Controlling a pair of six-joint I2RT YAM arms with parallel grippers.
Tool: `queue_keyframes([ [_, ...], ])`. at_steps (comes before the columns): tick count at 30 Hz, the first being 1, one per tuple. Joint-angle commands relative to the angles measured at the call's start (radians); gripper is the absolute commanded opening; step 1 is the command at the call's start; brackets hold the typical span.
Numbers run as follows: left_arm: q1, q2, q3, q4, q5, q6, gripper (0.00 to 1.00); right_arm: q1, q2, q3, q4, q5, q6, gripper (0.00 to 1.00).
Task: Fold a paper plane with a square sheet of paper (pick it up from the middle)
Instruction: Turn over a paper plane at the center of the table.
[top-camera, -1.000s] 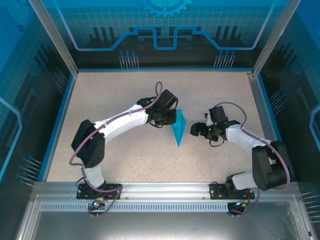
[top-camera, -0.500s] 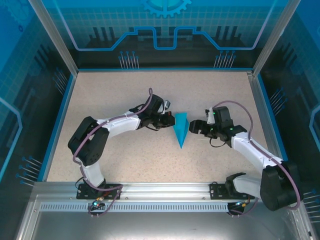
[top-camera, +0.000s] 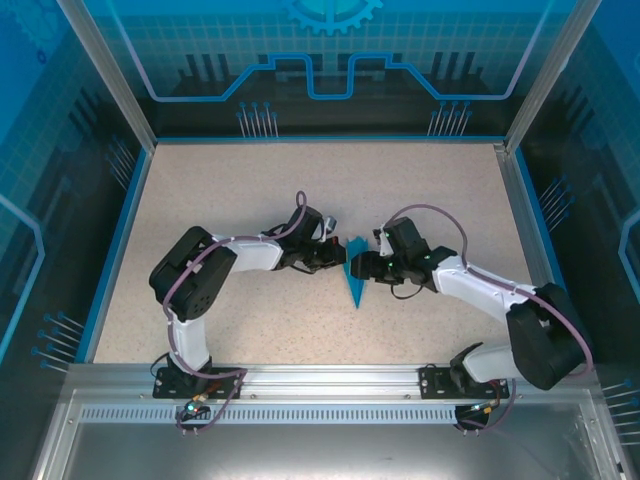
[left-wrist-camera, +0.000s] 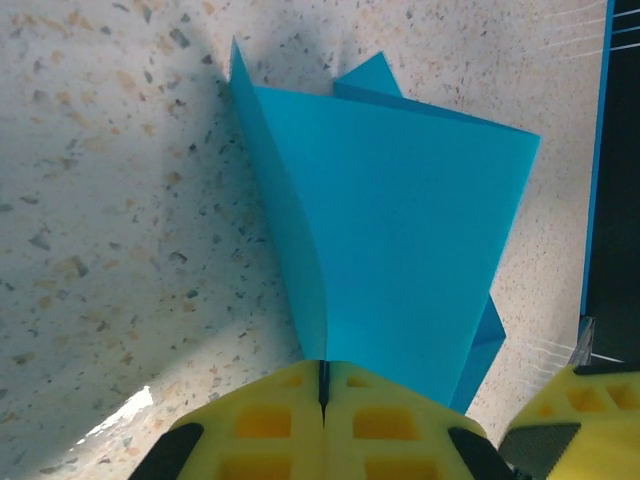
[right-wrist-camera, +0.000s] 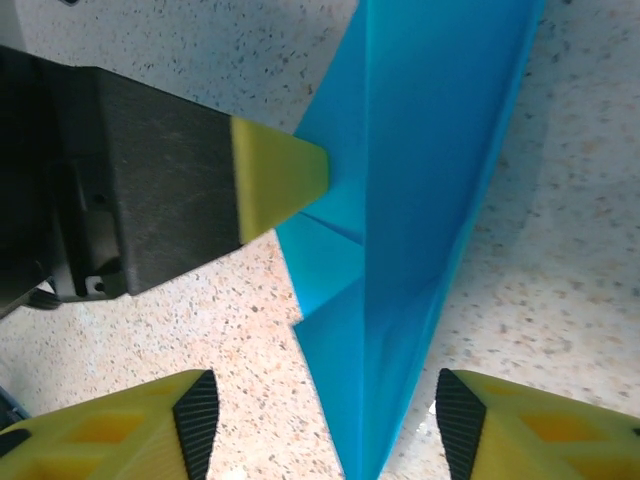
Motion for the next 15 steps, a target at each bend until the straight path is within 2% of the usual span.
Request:
queue_keyframes([
  [1,0.007,0.021,-0.019,0.036,0.009,-0.005,0.0,0.04,0.042,0.059,-0.007,0.042,0.015,0.58],
  [15,0.007,0.027,-0.018,0.001,-0.025,0.001,0.0,0.059,0.135,0.108,-0.077,0.146,0.042,0.58],
])
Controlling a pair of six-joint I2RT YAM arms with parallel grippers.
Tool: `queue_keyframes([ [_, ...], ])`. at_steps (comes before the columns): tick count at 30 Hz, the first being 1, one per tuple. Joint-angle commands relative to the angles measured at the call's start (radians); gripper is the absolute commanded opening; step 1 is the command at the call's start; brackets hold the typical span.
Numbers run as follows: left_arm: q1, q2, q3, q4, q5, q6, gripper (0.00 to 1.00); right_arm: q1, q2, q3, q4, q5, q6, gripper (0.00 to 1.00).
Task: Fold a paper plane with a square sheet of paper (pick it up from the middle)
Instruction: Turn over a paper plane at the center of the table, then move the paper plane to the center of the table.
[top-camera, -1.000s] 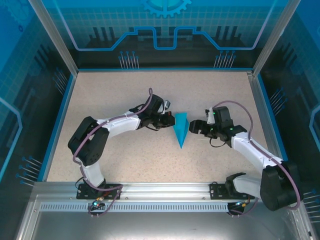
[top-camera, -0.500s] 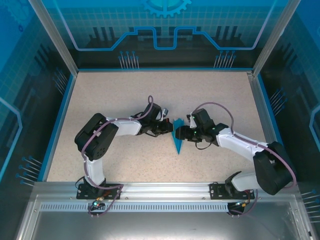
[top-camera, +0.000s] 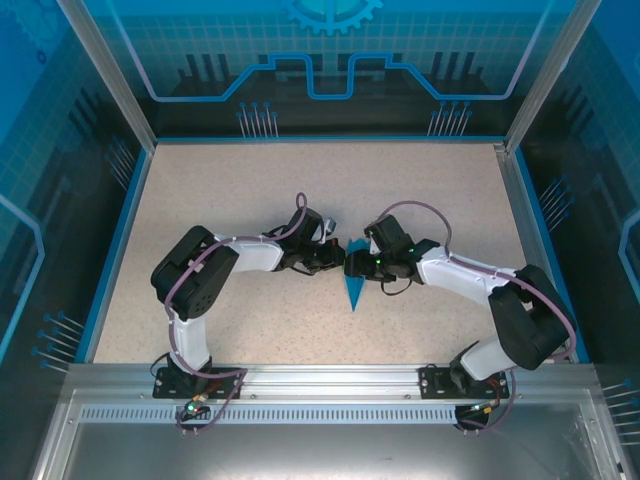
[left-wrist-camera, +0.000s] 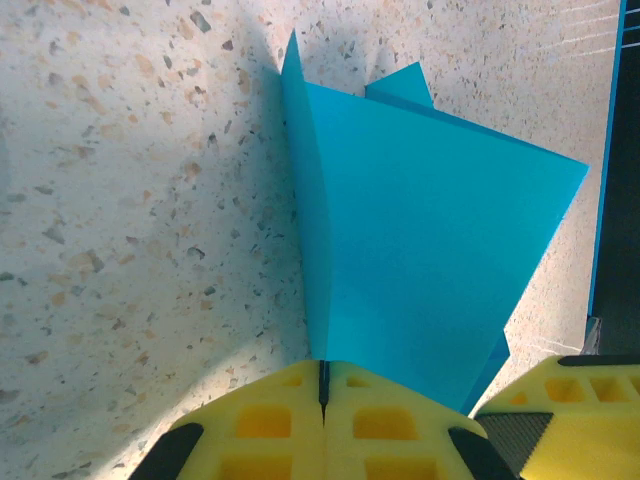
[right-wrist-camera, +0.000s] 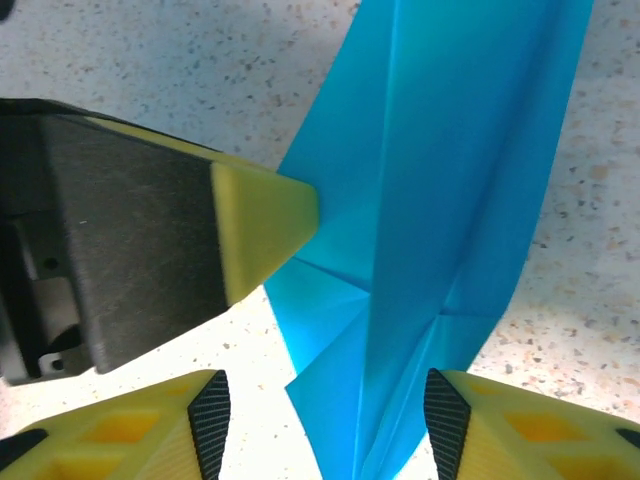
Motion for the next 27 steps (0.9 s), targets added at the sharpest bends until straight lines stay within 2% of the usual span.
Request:
queue_keyframes([
  [1,0.007,0.022,-0.01,-0.014,-0.027,0.0,0.0,0.013,0.025,0.025,-0.036,0.045,0.02,0.58],
  [8,0.006,0.029,-0.009,-0.045,-0.059,-0.006,0.0,0.011,0.073,0.023,-0.019,0.043,0.026,0.63],
  [12,0.007,0.035,-0.007,-0.055,-0.067,-0.01,0.0,0.009,0.088,-0.003,0.044,-0.007,0.021,0.69],
  [20,0.007,0.039,-0.006,-0.061,-0.07,-0.01,0.0,0.009,0.043,-0.018,0.077,-0.061,0.018,0.74],
  [27,0.007,0.039,-0.003,-0.058,-0.067,-0.015,0.0,0.026,0.038,-0.025,0.024,-0.066,0.081,0.72],
])
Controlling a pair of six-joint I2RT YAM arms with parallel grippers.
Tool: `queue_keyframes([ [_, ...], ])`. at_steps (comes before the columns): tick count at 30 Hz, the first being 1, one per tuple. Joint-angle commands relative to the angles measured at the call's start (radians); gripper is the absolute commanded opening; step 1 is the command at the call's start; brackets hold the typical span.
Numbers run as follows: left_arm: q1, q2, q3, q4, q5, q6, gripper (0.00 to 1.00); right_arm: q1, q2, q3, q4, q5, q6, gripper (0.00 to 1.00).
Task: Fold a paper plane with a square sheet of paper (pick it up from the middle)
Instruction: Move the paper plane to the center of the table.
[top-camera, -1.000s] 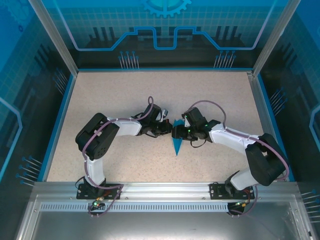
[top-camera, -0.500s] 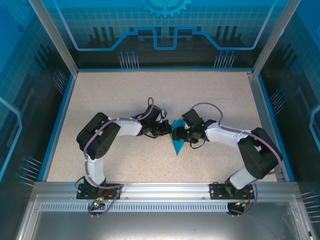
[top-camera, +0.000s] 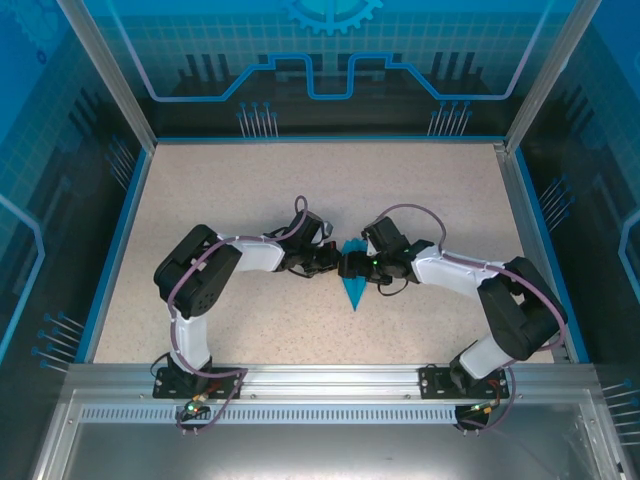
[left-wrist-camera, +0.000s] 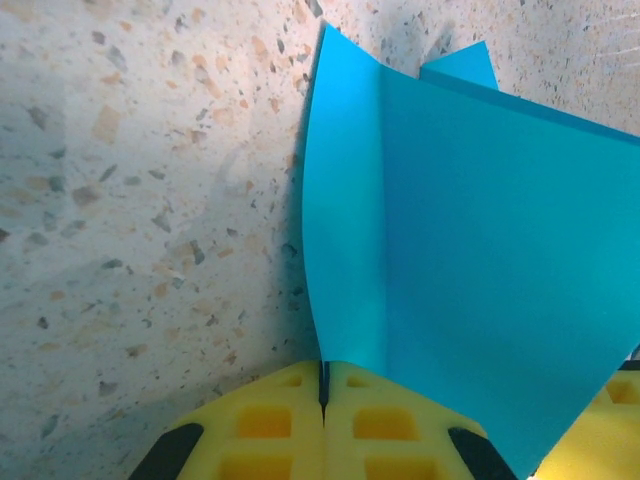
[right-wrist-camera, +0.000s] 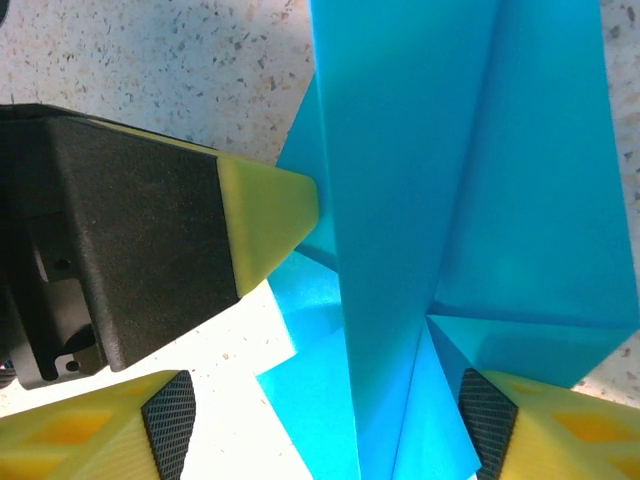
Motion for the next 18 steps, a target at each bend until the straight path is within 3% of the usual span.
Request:
queue_keyframes([
  [1,0.007,0.017,-0.003,-0.016,-0.014,-0.014,0.0,0.023,-0.018,-0.022,-0.033,-0.022,0.06,0.71],
  [11,0.007,0.016,-0.001,-0.018,-0.011,-0.016,0.0,0.05,-0.003,-0.018,-0.017,-0.038,0.126,0.65],
  [18,0.006,0.012,-0.003,-0.014,-0.002,-0.016,0.0,0.093,0.066,0.041,-0.101,0.057,0.117,0.65],
])
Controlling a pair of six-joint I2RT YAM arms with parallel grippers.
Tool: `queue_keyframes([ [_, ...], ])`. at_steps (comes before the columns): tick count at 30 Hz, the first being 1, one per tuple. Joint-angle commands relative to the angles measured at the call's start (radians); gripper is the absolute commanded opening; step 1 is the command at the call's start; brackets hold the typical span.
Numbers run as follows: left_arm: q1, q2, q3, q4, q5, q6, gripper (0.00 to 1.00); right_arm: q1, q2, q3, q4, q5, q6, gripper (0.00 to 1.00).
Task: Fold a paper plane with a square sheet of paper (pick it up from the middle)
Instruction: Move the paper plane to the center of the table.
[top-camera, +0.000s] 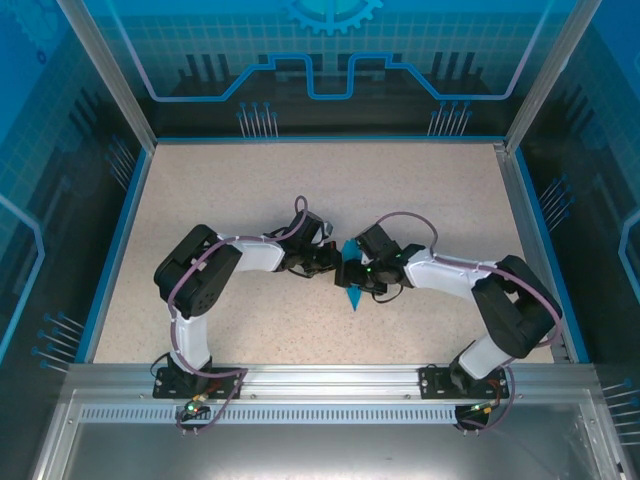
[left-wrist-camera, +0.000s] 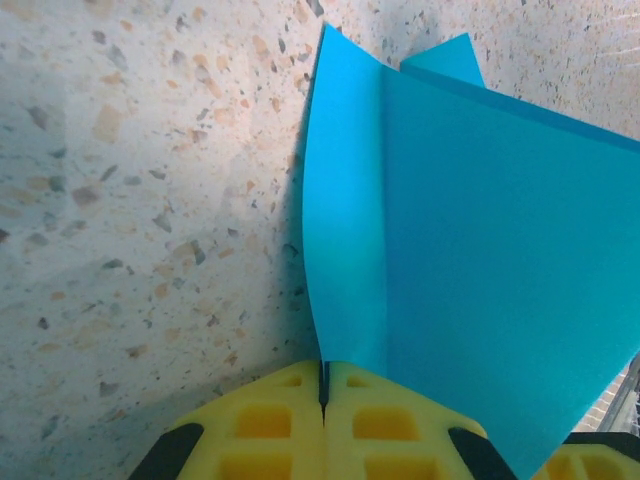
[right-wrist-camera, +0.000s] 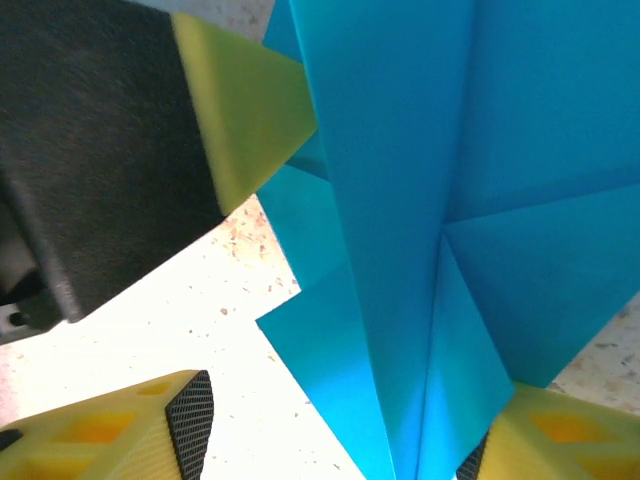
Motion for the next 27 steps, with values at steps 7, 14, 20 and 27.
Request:
queue_keyframes([
  [7,0.007,0.004,-0.007,-0.019,0.002,-0.013,0.0,0.034,0.076,0.061,-0.089,0.101,0.003,0.63],
  [14,0.007,0.002,-0.009,-0.029,-0.007,-0.005,0.0,0.034,0.059,0.062,-0.09,0.124,0.01,0.57],
  [20,0.006,0.002,-0.009,-0.038,-0.014,0.002,0.0,0.033,0.025,0.049,-0.083,0.14,0.027,0.52],
  [27,0.008,0.001,-0.009,-0.041,-0.017,0.004,0.0,0.028,0.01,0.042,-0.099,0.164,0.044,0.4],
])
